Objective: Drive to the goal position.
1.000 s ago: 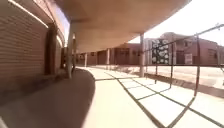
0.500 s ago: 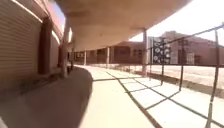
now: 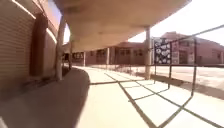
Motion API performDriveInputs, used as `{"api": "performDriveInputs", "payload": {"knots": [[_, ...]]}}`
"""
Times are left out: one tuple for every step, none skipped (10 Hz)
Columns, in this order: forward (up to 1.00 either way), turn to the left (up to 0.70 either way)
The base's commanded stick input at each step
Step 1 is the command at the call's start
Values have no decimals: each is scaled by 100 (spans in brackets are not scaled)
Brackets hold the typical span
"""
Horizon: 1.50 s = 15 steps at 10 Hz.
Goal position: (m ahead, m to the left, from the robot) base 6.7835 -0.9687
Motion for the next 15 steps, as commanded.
{"api": "performDriveInputs", "payload": {"knots": [[85, 0], [85, 0], [85, 17], [85, 26], [85, 32], [85, 18], [85, 4], [85, 0], [85, 0], [85, 0], [85, 0], [85, 0], [85, 0], [85, 0], [85, 0]]}}
